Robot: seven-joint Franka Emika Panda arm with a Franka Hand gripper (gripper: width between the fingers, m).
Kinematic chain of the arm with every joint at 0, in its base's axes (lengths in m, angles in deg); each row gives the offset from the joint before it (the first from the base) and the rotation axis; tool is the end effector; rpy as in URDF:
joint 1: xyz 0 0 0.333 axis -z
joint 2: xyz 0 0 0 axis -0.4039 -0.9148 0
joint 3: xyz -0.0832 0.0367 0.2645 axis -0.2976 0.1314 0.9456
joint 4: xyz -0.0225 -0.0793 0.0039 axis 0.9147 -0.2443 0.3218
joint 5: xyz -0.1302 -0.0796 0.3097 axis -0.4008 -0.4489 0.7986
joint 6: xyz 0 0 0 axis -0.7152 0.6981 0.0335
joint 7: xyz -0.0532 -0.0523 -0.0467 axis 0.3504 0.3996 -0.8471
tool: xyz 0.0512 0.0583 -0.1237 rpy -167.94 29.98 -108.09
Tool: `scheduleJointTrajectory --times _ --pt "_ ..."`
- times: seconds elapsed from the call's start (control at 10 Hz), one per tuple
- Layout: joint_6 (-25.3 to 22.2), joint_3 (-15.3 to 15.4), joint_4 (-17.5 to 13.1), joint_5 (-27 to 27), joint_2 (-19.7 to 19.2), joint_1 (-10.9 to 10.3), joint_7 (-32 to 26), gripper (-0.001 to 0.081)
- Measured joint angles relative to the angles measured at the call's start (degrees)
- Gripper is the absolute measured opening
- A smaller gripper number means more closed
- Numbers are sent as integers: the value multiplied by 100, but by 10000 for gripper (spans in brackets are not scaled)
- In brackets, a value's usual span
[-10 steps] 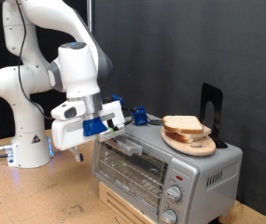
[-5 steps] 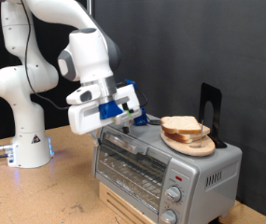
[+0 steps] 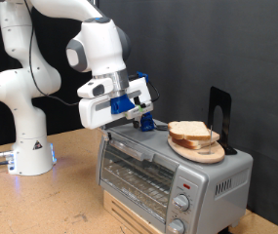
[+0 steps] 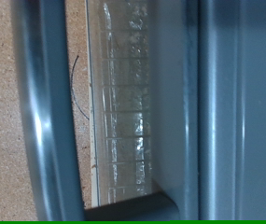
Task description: Make a piece of toast with the oven
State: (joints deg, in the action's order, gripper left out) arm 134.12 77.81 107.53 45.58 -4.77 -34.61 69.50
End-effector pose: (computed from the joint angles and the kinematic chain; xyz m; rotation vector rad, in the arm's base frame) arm 0.4338 0.0590 0.3516 -2.6980 1.1443 -0.1409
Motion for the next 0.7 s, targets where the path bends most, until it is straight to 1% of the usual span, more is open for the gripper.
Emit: scheduleJointTrajectory --times 0.2,0.4,0.5,0.6,0.7 --pt "-4 0 124 -148 104 60 51 808" --pt "0 8 227 -425 86 147 294 808" --pt "9 21 279 -657 15 208 498 808" --pt "108 37 319 -931 -110 274 732 808" --pt "272 43 317 -1059 -201 313 852 808"
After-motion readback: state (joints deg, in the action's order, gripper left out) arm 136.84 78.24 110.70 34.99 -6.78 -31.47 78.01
